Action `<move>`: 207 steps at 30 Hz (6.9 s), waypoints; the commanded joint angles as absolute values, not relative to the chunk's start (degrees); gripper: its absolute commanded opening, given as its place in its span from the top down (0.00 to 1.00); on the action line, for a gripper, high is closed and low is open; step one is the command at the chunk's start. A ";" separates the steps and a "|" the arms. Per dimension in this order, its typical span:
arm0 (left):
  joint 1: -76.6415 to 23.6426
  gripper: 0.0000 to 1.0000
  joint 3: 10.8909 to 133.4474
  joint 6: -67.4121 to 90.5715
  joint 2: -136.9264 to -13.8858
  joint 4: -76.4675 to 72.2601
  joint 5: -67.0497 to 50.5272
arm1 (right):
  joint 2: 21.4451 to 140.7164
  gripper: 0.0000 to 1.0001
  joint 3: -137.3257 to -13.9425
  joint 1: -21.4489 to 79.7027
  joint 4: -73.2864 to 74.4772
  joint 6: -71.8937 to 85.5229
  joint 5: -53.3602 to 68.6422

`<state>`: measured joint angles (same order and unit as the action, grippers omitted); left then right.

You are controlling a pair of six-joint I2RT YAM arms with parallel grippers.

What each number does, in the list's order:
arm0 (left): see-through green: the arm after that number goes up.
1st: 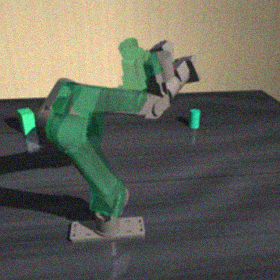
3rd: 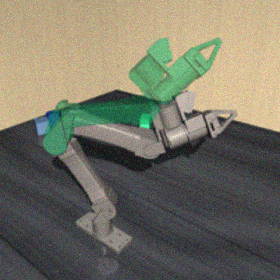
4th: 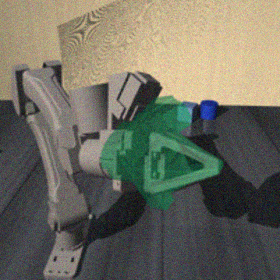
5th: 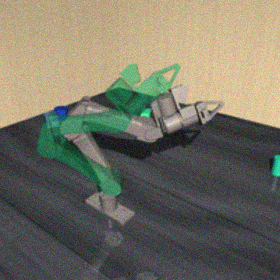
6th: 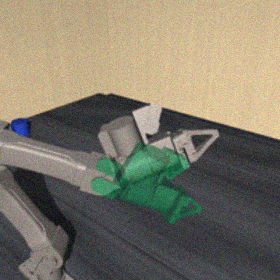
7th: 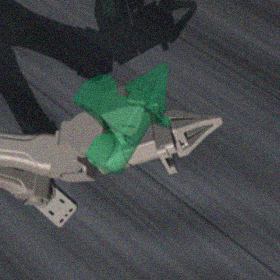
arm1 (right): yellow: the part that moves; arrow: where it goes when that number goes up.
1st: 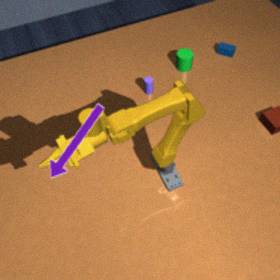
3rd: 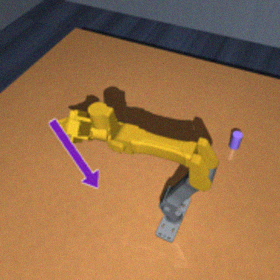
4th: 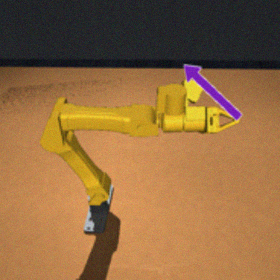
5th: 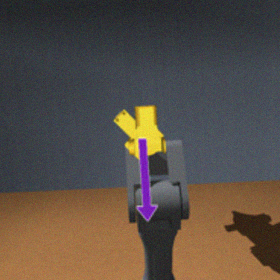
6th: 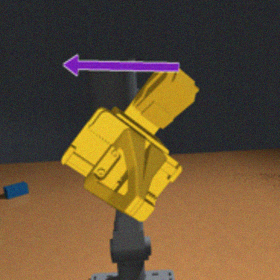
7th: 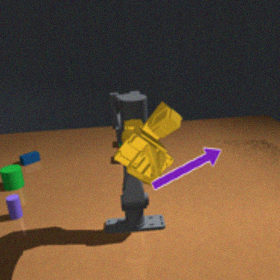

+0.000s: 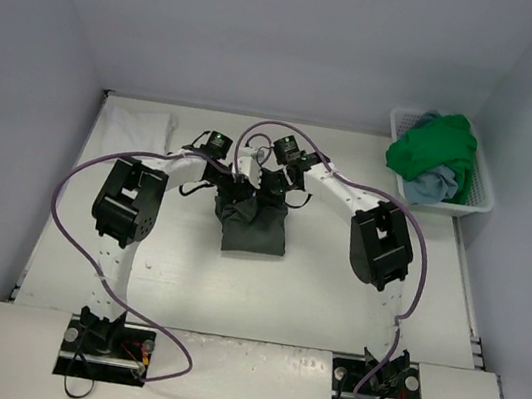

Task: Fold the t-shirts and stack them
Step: Fold the long partially folded tshirt into a neat square, then smooth out wrinkles on the folded tshirt

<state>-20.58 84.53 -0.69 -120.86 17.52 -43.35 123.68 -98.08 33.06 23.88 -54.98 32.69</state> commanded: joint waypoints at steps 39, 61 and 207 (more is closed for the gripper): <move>-16.35 0.95 77.17 -6.78 -86.75 22.86 -48.07 | 114.79 1.00 -86.76 33.31 16.70 -33.23 11.51; -20.92 1.00 71.54 -0.70 -94.38 4.57 -43.34 | 120.94 1.00 -81.13 29.88 16.87 -29.53 14.94; -15.03 0.63 78.49 2.55 -105.03 32.25 -42.62 | 112.66 1.00 -79.80 33.83 13.71 -22.94 40.52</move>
<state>-14.81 77.36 0.71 -105.82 32.77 -36.91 111.61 -79.13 32.75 15.59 -23.55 39.11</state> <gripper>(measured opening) 0.348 0.001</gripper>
